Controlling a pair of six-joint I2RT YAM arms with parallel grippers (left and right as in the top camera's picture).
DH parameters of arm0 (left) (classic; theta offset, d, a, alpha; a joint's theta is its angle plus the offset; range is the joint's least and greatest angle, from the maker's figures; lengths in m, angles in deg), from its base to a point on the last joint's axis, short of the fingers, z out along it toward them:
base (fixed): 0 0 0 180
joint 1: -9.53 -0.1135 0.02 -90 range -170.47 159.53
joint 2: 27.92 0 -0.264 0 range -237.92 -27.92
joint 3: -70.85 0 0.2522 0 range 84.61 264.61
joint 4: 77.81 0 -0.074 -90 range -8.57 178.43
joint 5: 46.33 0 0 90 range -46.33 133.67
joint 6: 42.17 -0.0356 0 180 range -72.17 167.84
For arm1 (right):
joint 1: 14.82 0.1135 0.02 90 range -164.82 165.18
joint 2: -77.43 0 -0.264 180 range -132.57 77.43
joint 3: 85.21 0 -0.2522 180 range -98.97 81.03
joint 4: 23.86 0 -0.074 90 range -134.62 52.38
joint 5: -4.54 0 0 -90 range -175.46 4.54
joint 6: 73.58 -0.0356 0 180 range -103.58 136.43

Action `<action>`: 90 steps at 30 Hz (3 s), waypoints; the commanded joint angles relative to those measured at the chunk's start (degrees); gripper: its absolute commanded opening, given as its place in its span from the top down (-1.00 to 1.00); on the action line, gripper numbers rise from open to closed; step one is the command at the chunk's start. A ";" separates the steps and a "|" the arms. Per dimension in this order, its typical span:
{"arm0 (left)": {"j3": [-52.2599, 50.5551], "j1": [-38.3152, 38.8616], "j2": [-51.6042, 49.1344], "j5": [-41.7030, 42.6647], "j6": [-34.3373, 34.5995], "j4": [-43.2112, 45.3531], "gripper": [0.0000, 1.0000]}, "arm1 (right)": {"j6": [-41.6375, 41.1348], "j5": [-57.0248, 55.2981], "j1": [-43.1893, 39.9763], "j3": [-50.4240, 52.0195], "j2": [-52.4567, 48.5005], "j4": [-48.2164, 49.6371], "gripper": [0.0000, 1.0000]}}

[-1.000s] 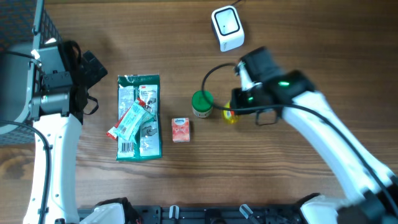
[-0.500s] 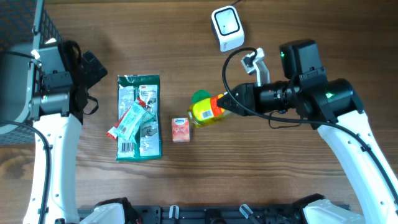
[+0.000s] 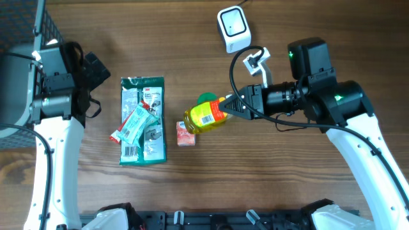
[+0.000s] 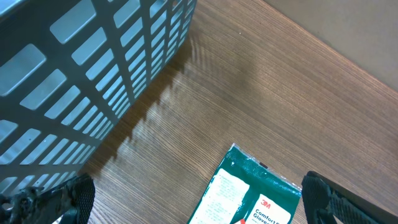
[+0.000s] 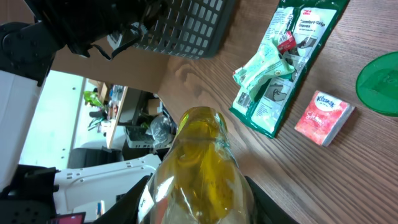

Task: Scan the item barcode
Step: 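Lift the Vim bottle with the right gripper and tilt it sideways, then carry the Vim bottle with the right gripper up toward the scanner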

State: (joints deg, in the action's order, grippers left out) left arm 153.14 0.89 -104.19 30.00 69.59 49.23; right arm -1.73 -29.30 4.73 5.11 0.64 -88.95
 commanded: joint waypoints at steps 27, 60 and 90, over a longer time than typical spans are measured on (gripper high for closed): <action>0.22 -0.22 0.04 -0.31 -0.50 0.15 -1.00 | -2.78 2.32 -0.07 -0.57 0.13 0.96 0.91; 0.22 -0.22 0.04 -0.31 -0.50 0.15 -1.00 | -2.86 -9.33 -0.07 -0.50 0.13 -3.82 0.91; 0.20 -0.22 0.04 -0.31 -0.50 0.15 -1.00 | 3.19 -50.69 0.15 -55.08 -23.76 -28.76 0.92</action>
State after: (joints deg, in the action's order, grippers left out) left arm 153.14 0.89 -104.19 30.00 69.59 49.25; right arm -1.18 -61.25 4.75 -42.30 -16.35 -118.15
